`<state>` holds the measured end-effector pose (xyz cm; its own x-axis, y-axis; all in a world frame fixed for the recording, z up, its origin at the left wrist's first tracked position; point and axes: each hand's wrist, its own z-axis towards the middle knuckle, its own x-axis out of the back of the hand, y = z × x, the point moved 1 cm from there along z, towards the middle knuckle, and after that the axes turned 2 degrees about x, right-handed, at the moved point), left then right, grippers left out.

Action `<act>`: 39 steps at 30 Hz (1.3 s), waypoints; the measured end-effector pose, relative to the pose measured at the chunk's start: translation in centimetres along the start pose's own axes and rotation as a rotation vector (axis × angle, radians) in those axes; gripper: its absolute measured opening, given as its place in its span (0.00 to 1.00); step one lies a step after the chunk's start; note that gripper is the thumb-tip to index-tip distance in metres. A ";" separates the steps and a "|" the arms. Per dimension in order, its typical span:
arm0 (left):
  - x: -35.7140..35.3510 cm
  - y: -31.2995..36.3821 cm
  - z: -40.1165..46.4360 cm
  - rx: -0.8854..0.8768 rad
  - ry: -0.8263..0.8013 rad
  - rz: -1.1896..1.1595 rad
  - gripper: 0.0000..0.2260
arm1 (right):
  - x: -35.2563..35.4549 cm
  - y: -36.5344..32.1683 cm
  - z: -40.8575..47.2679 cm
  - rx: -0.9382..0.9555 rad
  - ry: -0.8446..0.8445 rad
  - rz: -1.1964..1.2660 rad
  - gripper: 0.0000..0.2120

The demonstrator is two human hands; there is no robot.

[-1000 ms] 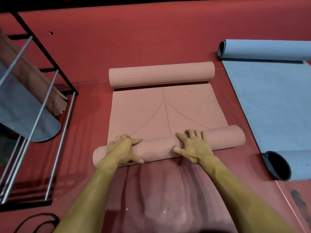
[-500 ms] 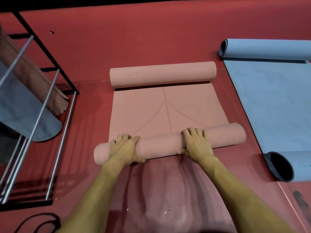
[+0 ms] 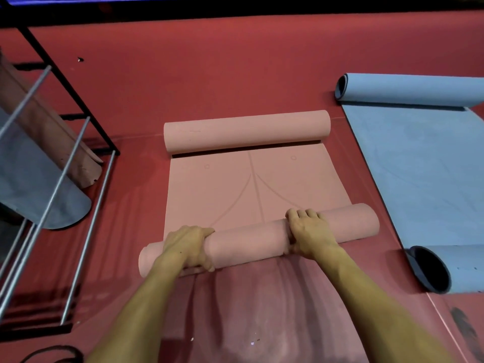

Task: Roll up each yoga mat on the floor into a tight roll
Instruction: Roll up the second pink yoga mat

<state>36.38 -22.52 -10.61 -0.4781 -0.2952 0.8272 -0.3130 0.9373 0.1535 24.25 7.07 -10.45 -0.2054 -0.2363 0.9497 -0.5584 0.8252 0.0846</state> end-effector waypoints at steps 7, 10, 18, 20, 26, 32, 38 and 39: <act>0.1 0.2 -0.9 -0.030 -0.150 -0.102 0.38 | 0.7 -0.2 -0.7 -0.001 -0.178 0.077 0.37; 0.2 0.3 -1.4 0.005 -0.094 -0.133 0.41 | 0.7 -0.6 -0.9 -0.028 -0.124 0.029 0.36; 0.3 0.5 -1.6 -0.033 0.051 -0.149 0.45 | 1.8 -1.0 -0.7 -0.025 -0.106 0.047 0.36; 0.4 0.5 -1.4 -0.029 0.034 -0.156 0.42 | 1.7 -1.4 -0.6 -0.039 -0.093 0.060 0.38; 1.1 1.1 -0.6 -0.034 -0.012 -0.103 0.38 | 1.9 -1.2 -0.3 -0.044 -0.092 0.095 0.29; 1.1 2.8 -0.1 0.015 0.109 -0.019 0.37 | 1.9 -1.3 -0.3 -0.063 -0.072 0.111 0.24; 1.0 2.7 -0.3 0.047 0.200 -0.194 0.33 | 2.1 -0.9 -0.7 -0.041 -0.006 0.186 0.27; 1.0 2.8 -0.3 0.054 0.195 -0.202 0.32 | 2.2 -0.9 -0.7 -0.042 -0.004 0.194 0.27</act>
<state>35.30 -20.16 -9.19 -0.2364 -0.4286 0.8720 -0.4314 0.8504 0.3011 24.88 6.17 -8.23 -0.3089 -0.0730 0.9483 -0.4745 0.8760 -0.0871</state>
